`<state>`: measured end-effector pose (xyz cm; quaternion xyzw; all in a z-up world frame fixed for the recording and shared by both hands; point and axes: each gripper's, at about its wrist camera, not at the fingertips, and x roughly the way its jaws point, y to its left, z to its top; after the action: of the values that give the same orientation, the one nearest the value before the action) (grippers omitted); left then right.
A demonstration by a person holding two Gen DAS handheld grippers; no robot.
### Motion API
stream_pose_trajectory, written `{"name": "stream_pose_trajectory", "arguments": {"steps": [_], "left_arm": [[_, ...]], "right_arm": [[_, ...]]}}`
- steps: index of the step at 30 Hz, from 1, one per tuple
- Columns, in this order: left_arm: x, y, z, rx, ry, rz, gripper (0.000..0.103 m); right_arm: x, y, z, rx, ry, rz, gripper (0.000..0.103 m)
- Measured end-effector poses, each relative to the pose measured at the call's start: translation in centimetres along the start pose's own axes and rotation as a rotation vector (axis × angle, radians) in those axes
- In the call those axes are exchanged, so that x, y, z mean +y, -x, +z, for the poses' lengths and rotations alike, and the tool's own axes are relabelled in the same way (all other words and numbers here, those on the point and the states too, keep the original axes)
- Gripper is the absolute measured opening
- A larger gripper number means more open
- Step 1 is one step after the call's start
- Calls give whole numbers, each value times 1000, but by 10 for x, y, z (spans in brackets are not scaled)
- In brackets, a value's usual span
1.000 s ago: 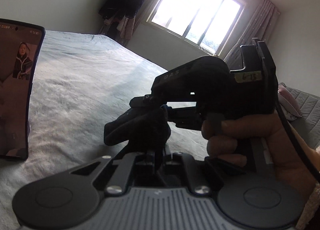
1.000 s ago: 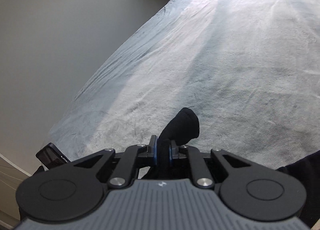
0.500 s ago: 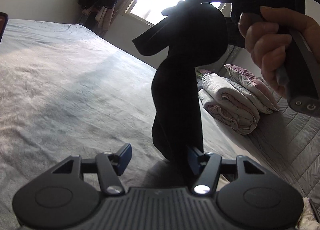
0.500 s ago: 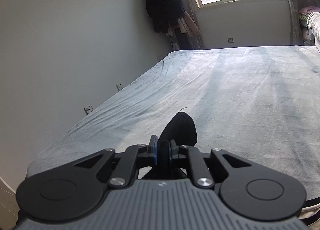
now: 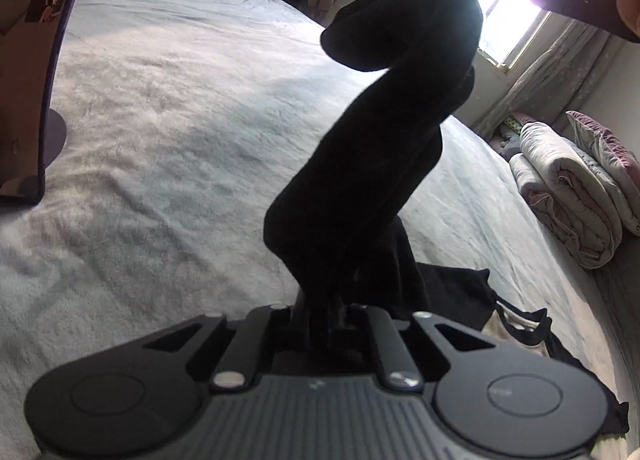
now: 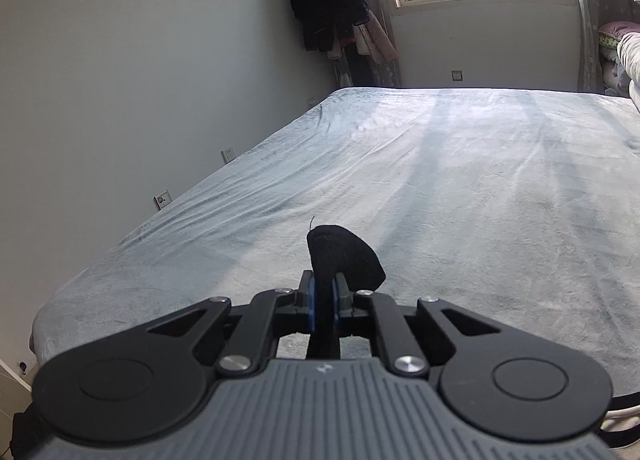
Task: Fold clothes
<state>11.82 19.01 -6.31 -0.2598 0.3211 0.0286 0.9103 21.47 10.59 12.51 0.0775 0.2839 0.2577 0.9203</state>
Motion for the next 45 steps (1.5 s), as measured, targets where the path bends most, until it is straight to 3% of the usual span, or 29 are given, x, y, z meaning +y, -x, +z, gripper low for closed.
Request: {"name": "stream_pose_trajectory", "arguments": {"steps": [5, 12, 16, 20, 22, 24, 27, 31, 35, 38, 42, 45], "left_arm": [[-2, -2, -4, 13, -62, 44, 8], [-18, 1, -9, 0, -202, 115, 8], [-31, 5, -16, 5, -311, 150, 9], [-33, 11, -17, 55, -358, 88, 14], [-33, 14, -18, 96, -355, 35, 28], [-32, 18, -16, 121, -336, -1, 35], [-30, 24, -15, 149, -290, -63, 37], [-28, 23, -14, 175, -252, -90, 38], [-22, 18, -7, 207, -183, -131, 38], [-17, 14, -1, 233, -130, -175, 39], [-11, 12, 7, 257, -120, -224, 40], [-7, 13, 11, 265, -137, -246, 41]], "right_arm": [[-18, 30, -2, -68, 21, -49, 9], [-74, 114, 6, -165, -4, -141, 9], [-105, 161, -6, -182, -24, -197, 9], [-141, 198, -39, -162, -52, -277, 9], [-164, 217, -61, -150, -94, -327, 9], [-184, 232, -82, -141, -143, -368, 9], [-211, 246, -114, -104, -214, -407, 9], [-235, 254, -159, -35, -285, -443, 9], [-257, 247, -198, 119, -334, -472, 9], [-266, 247, -207, 202, -336, -456, 9], [-273, 253, -210, 259, -306, -447, 39], [-277, 254, -203, 225, -242, -443, 42]]}}
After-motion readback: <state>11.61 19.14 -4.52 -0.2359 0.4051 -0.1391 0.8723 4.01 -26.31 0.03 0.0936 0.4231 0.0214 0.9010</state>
